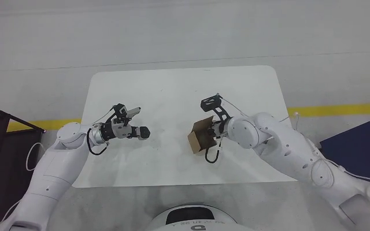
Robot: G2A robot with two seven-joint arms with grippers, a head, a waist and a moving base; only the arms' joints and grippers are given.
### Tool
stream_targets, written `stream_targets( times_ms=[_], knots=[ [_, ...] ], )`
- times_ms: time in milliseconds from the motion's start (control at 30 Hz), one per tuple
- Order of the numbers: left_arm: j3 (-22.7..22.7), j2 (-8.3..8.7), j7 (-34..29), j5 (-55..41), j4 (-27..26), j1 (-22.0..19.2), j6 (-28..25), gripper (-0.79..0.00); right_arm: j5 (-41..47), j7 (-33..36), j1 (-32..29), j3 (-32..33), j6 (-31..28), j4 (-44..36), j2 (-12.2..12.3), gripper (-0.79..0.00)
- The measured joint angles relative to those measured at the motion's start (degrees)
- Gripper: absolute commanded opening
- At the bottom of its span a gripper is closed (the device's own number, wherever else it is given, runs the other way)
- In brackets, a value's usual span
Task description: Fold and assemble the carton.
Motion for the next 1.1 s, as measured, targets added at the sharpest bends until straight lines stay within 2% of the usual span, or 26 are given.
stream_targets(
  times_ms=[333,367,400,567,600,667,700,767,867,900,967,1033,1100],
  knots=[
    [0.0,0.0,0.0,0.0,0.0,0.0,0.0,0.0,3.11,-2.22,-0.91,2.15,0.12,5.23,-0.72,-0.785],
    [0.0,0.0,0.0,0.0,0.0,0.0,0.0,0.0,2.99,-2.39,-0.86,2.14,0.43,5.38,-0.83,-0.705],
    [0.0,0.0,0.0,0.0,0.0,0.0,0.0,0.0,2.72,-2.65,-0.76,2.14,0.86,5.53,-0.97,-0.662],
    [0.0,0.0,0.0,0.0,0.0,0.0,0.0,0.0,3.9,-3.87,-0.82,2.73,1.13,5.63,-1.5,-0.489],
    [0.0,0.0,0.0,0.0,0.0,0.0,0.0,0.0,4.78,-4.39,-1.06,3.12,0.62,5.72,-1.59,-0.483],
    [0.0,0.0,0.0,0.0,0.0,0.0,0.0,0.0,6.74,-6.31,-1.75,4.41,-0.45,5.84,-1.65,-0.576],
    [0.0,0.0,0.0,0.0,0.0,0.0,0.0,0.0,8.3,-8.71,-2.7,5.77,-1.27,5.93,-1.58,-0.563],
    [0.0,0.0,0.0,0.0,0.0,0.0,0.0,0.0,10.55,-11.71,-4.48,7.91,-3.33,5.78,-1.29,-0.468],
    [0.0,0.0,0.0,0.0,0.0,0.0,0.0,0.0,14.02,-14.55,-7.87,12.14,-7.85,5.46,-0.47,-0.397],
    [0.0,0.0,0.0,0.0,0.0,0.0,0.0,0.0,15.32,-15.54,-9.43,14.01,-9.69,5.31,-0.1,-0.246],
    [0.0,0.0,0.0,0.0,0.0,0.0,0.0,0.0,17.08,-17.11,-11.9,16.94,-12.41,5.49,0.48,-0.166],
    [0.81,0.07,1.0,1.48,-0.96,-0.15,-0.38,0.0,18.53,-18.81,-14.94,20.09,-15.44,5.94,1.09,-0.157],
    [3.0,0.28,2.89,8.15,-2.57,-1.45,-0.5,0.0,19.27,-19.65,-17.79,22.44,-18.35,6.38,1.56,-0.163]
  ],
)
